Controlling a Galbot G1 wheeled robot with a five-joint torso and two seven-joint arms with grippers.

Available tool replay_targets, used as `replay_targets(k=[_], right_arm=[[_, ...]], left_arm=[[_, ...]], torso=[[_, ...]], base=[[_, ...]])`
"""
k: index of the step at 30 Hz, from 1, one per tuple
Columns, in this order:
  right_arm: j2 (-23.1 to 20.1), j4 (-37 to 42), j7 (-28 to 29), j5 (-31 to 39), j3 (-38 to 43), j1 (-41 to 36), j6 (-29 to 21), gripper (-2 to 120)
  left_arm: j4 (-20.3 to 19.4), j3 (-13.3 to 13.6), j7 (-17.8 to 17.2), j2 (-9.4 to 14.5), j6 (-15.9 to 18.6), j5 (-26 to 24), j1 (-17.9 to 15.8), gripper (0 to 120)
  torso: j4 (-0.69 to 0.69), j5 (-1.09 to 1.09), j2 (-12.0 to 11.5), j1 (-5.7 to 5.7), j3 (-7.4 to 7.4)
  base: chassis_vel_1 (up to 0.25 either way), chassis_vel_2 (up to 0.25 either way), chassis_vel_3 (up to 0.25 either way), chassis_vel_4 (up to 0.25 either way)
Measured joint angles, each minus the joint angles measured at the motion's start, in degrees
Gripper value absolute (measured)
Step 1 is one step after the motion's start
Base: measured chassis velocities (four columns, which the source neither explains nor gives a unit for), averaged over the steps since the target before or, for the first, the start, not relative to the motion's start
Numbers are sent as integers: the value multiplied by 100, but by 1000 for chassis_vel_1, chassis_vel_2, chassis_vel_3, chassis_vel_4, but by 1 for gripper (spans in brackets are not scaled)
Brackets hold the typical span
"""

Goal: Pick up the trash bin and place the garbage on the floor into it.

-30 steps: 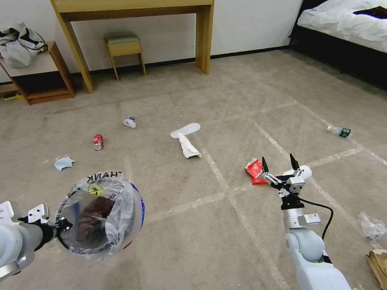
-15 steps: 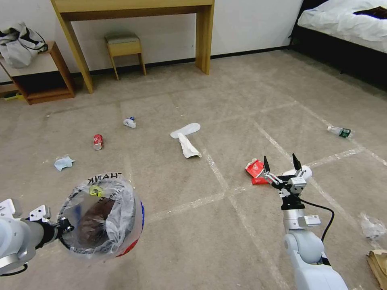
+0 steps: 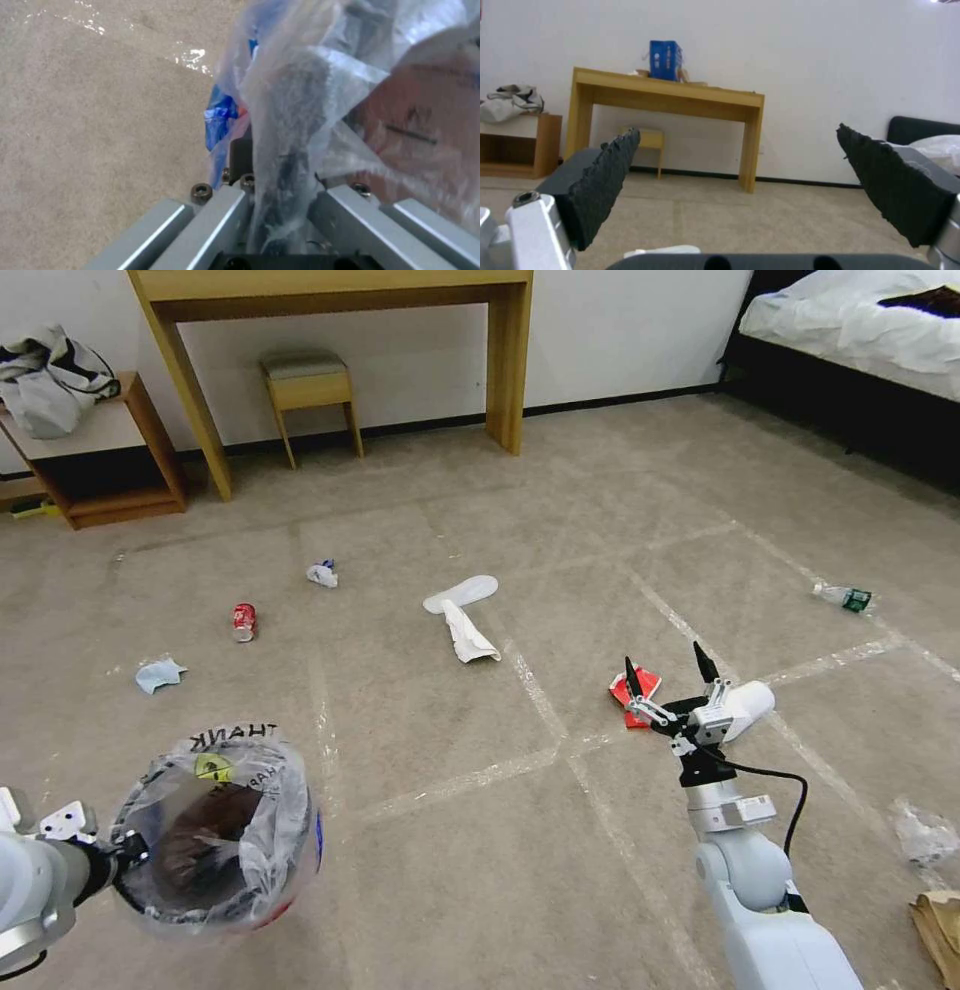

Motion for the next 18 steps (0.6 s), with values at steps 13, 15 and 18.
replay_targets(k=[13, 15, 18], right_arm=[[-16, -42, 4, 51, -38, 29, 0, 100], [-14, -47, 8, 51, -40, 31, 0, 100], [-3, -54, 9, 50, -43, 31, 0, 100]], left_arm=[[-2, 26, 120, -105, -28, 248, 24, 0], [24, 26, 155, -108, -23, 300, 40, 0], [52, 8, 189, -108, -23, 331, 64, 0]], torso=[[1, 0, 0, 0, 0], [3, 0, 0, 0, 0], [4, 0, 0, 0, 0]], base=[[13, 13, 14, 14], [70, 62, 84, 66], [56, 53, 55, 63]])
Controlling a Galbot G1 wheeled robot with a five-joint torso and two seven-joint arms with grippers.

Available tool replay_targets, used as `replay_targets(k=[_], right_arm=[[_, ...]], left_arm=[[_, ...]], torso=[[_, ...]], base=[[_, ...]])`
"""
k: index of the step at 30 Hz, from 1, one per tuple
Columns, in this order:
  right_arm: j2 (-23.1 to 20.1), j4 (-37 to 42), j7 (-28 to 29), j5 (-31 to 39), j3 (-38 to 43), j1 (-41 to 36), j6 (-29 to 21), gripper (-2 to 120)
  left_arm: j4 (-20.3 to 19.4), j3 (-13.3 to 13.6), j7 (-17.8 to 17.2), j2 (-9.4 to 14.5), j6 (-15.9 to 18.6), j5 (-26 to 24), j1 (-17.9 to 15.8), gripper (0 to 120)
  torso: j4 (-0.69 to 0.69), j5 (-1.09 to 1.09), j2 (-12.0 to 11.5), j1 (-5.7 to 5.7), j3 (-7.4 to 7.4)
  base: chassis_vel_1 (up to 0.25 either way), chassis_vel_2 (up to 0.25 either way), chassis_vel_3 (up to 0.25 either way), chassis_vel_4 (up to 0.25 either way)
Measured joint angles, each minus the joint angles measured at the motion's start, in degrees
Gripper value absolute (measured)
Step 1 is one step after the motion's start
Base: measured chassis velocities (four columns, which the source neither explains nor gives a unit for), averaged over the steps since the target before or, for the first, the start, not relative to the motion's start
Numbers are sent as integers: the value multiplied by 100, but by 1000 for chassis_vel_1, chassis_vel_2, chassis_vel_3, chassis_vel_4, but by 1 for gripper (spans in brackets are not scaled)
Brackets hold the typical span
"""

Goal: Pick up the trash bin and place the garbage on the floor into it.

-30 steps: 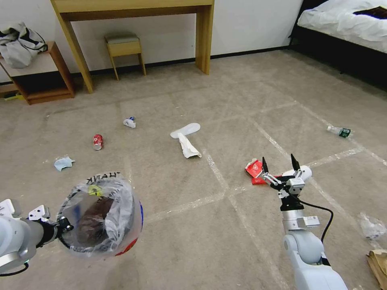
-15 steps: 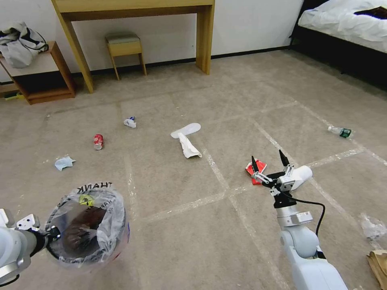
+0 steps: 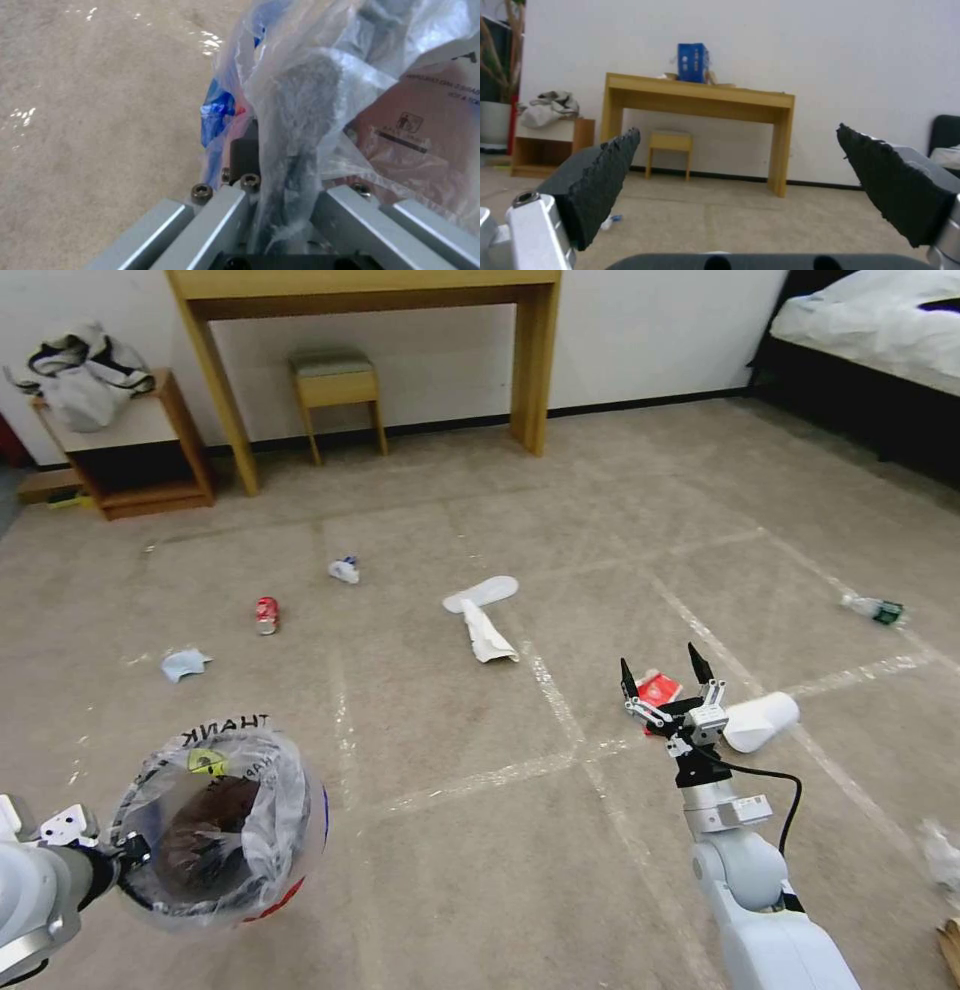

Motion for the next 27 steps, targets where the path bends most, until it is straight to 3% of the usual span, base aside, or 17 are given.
replay_targets(k=[27], right_arm=[[42, -30, 169, -17, 109, -63, -18, 100]], left_arm=[[106, 76, 269, 111, -56, 230, -11, 0]], torso=[[-3, 0, 0, 0, 0]], base=[[4, 3, 2, 2]])
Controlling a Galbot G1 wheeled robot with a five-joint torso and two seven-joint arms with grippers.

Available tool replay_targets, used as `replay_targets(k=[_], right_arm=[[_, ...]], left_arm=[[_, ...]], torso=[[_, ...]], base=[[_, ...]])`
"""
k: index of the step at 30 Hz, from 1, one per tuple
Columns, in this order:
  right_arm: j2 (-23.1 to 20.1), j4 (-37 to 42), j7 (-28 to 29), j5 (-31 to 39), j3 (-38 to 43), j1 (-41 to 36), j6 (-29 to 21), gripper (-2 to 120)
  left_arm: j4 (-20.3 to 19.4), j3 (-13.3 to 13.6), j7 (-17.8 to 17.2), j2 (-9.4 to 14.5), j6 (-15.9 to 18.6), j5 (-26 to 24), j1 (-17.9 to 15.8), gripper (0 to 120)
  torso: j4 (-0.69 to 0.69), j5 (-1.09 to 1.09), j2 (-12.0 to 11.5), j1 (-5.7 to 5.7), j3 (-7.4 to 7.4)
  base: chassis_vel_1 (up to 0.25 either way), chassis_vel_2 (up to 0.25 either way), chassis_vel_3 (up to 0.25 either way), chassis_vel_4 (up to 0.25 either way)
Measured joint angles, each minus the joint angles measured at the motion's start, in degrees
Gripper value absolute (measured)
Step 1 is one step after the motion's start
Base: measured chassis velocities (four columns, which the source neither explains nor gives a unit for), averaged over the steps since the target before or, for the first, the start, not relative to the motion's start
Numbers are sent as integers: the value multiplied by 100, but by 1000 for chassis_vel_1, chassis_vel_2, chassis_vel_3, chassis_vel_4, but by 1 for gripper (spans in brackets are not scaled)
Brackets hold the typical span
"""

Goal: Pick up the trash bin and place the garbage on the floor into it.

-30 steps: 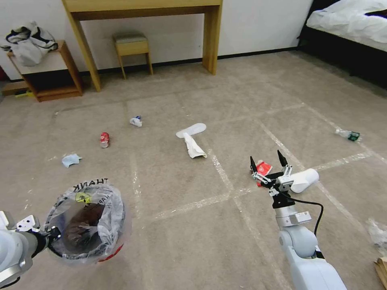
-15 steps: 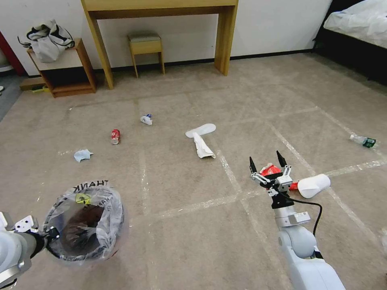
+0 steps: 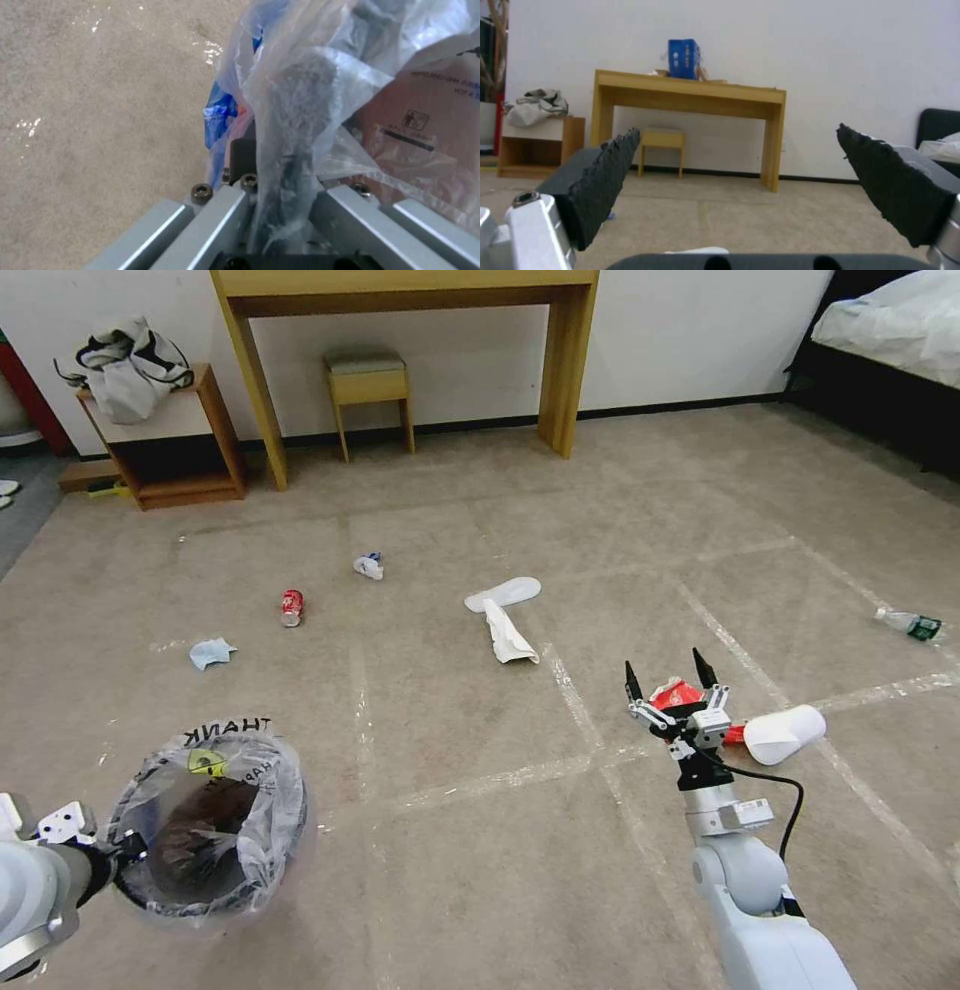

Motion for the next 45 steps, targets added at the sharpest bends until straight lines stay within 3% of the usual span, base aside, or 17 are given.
replay_targets(k=[45], right_arm=[[-7, 6, -95, -28, -57, -40, -64, 100]], left_arm=[[-83, -14, -64, -166, -124, 49, 28, 0]], torso=[[0, 0, 0, 0, 0]], base=[[-19, 16, 19, -17]])
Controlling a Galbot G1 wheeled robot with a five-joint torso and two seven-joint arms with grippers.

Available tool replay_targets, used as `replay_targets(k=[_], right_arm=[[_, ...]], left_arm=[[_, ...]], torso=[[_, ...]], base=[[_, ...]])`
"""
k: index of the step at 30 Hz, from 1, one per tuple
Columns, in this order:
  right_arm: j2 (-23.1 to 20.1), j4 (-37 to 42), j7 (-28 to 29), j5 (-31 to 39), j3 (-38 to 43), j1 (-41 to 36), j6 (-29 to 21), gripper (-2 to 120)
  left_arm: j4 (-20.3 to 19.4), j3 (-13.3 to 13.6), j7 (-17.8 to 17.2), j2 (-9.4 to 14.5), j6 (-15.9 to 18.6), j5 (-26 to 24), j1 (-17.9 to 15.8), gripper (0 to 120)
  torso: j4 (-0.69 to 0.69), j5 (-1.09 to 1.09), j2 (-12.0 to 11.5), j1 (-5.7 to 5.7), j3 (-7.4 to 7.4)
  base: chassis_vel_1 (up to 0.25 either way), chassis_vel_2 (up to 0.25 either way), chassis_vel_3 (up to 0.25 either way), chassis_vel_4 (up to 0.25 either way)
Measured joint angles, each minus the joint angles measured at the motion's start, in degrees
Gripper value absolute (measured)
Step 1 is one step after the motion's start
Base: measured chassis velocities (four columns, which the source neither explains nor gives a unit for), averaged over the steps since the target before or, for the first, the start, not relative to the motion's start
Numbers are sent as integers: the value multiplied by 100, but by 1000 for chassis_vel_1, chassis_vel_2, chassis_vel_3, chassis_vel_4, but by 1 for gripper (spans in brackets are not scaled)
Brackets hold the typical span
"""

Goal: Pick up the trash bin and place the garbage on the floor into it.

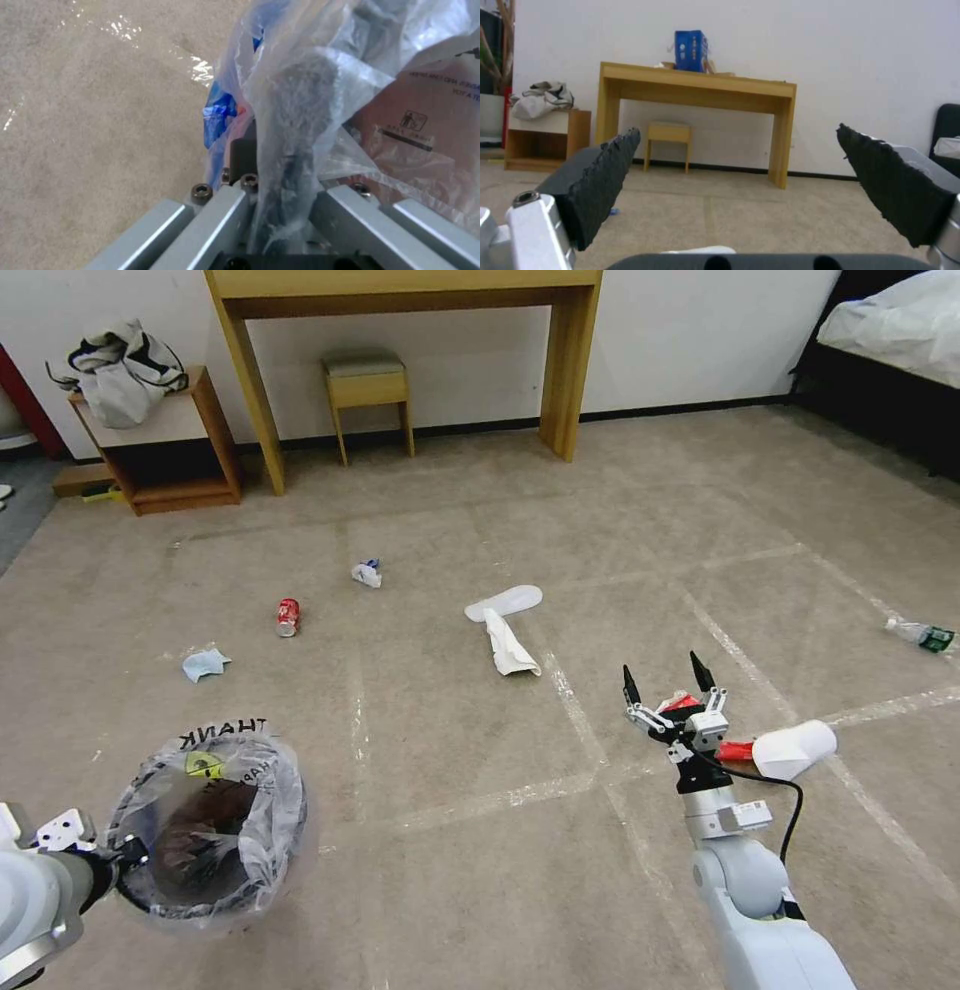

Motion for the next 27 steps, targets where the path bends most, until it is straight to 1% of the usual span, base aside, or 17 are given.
replay_targets(k=[4, 17, 27], right_arm=[[-5, -7, -1, 5, 2, 5, 0, 100], [19, -52, -30, -5, 5, 15, -1, 100], [32, -41, -36, -25, 12, 6, -1, 100]], left_arm=[[4, 5, 0, 8, -3, -2, -11, 0], [46, 30, 0, 14, -8, -1, -27, 0], [33, 35, 1, 7, -16, 21, -25, 0]], torso=[[0, 0, 0, 0, 0], [0, 0, 0, 0, 0], [0, 0, 0, 0, 0]], base=[[0, 0, 0, 0], [-50, 54, 53, -51], [-99, 98, 97, -99]])
